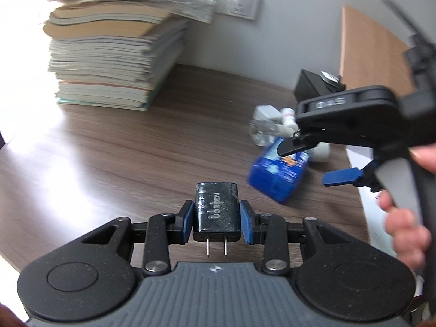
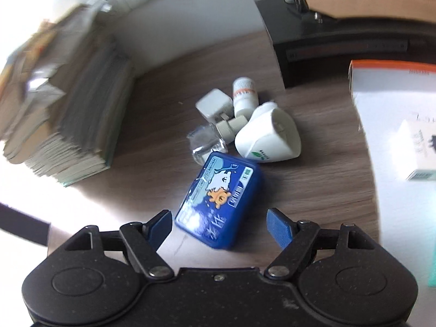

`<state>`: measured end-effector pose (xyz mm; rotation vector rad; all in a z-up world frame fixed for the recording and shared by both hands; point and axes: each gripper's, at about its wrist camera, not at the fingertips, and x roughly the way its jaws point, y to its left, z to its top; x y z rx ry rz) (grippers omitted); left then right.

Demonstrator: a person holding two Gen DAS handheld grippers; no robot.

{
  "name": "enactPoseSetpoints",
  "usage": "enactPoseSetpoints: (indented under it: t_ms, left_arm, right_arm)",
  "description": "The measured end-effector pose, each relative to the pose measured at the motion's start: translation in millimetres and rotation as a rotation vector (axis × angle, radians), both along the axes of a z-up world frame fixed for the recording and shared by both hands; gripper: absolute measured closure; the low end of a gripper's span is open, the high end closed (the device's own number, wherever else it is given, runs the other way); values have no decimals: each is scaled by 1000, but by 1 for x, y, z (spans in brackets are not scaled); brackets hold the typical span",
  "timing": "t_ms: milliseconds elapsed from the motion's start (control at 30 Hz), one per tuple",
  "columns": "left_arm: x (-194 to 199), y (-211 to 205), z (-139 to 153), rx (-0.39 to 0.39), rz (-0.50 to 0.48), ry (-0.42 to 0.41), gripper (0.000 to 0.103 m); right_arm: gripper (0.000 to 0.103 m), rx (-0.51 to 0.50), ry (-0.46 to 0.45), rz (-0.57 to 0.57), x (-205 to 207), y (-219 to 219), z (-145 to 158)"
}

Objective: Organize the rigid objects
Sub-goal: 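Grasp the blue rectangular tin with the right tool, then carry the black plug charger and blue tin over the orange-rimmed box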

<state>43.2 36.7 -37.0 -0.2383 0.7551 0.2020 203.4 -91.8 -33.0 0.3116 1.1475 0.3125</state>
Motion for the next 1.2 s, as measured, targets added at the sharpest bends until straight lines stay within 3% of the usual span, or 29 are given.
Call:
enactPoseSetpoints:
  t_ms: [133, 233, 333, 400, 700, 1200]
  left_arm:
    - [-3, 13, 2, 2, 22, -5, 67]
    - [-7, 20, 4, 1, 22, -7, 67]
    - [-9, 24, 8, -1, 15, -15, 67]
    - [-8, 25, 9, 0, 7, -21, 67]
    - [4, 7, 14, -18, -100, -53, 67]
    - [2, -68, 35, -29, -334, -104, 67]
  right_arm:
    - [13, -49, 52, -65, 17, 24, -15]
    - [12, -149, 38, -43, 22, 43, -25]
    - [28, -232, -32, 24, 14, 51, -24]
    - [29, -258, -61, 54, 6, 49, -21]
    - [30, -349, -236, 91, -47, 9, 15]
    - [30, -384, -368, -95, -129, -94, 64]
